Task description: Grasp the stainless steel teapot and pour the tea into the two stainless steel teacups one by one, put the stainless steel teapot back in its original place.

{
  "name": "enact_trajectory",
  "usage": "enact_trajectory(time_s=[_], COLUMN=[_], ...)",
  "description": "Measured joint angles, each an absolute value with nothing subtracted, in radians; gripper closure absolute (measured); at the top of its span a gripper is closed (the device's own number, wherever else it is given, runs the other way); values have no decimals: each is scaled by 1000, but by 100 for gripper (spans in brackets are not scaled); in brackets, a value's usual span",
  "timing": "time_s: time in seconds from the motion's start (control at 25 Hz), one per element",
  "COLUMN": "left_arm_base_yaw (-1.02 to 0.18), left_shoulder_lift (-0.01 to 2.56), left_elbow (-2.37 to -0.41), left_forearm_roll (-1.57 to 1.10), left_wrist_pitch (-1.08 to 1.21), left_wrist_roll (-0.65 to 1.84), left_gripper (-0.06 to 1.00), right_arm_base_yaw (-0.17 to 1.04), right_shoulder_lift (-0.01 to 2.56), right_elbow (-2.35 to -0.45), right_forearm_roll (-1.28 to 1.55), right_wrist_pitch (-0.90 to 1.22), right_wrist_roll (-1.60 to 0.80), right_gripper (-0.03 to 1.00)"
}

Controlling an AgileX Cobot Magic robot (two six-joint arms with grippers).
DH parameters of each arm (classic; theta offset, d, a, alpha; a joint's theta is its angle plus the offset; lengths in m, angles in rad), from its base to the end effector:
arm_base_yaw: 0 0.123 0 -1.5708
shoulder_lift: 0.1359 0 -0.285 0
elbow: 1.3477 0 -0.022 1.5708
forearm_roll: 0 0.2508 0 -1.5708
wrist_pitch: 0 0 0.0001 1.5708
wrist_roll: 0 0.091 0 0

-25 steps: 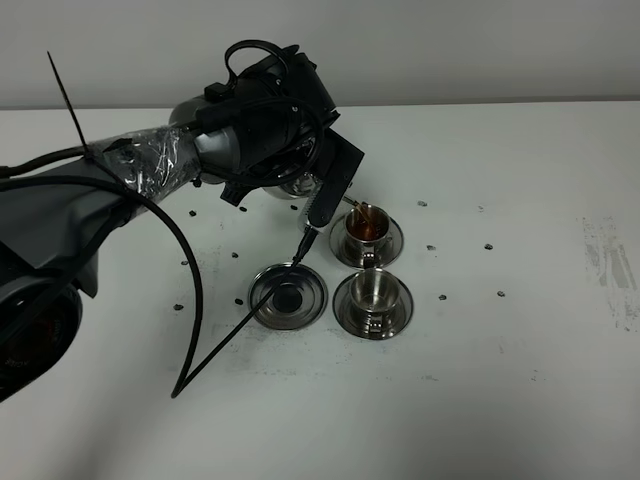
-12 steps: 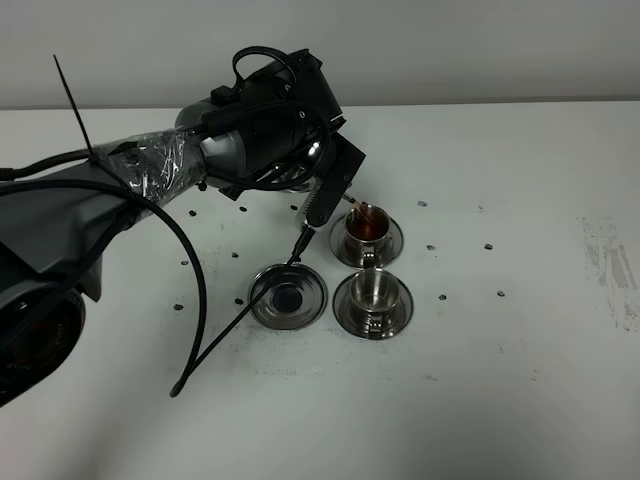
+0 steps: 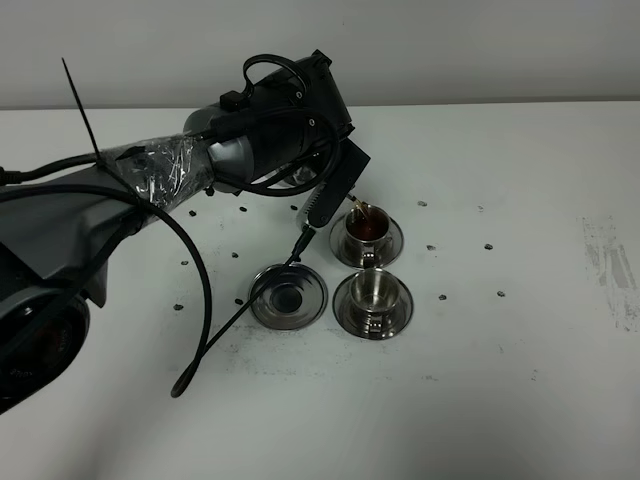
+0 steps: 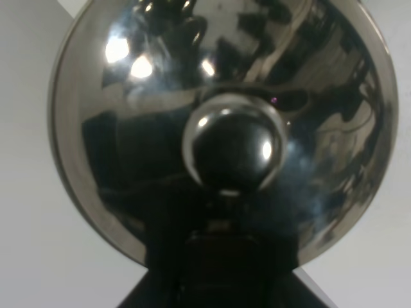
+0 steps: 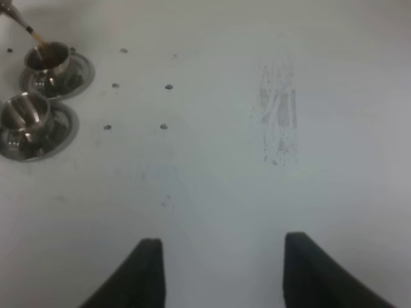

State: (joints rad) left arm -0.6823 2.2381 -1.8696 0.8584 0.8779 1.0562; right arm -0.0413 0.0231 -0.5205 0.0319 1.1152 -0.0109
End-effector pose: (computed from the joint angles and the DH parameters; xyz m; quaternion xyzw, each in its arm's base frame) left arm 0.4178 -0.2711 0.2123 0.8056 0.4257 0.3959 0.1142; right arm -0.0059 0.0029 0.2788 0.0122 0.8676 0.0029 0.4971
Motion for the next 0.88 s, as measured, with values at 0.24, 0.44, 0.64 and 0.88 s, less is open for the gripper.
enact_trajectory(time_s=[0.24,0.44,0.64,0.88], left_arm_base_yaw=[-682,-683,-683,-682], left_shoulder_lift=[2238,2238,2238,2238], left_elbow=[-1870,-1870,-1870,-1870], left_forearm_roll=[869,880,881,809], left_wrist_pitch=[881,882,882,880], left_wrist_roll=[1056,1055,1055,1055], left_gripper=[74,74,74,74], right_arm_base_yaw=[-41,-41,-41,-41], right_shoulder_lift=[23,23,23,23], right_elbow=[-520,-520,-520,-520], right_forearm_roll=[32,32,32,32], right_wrist_pitch=[1115,1115,1115,1115], right_wrist_roll=[-11,-11,-11,-11], right_gripper=[53,53,53,53])
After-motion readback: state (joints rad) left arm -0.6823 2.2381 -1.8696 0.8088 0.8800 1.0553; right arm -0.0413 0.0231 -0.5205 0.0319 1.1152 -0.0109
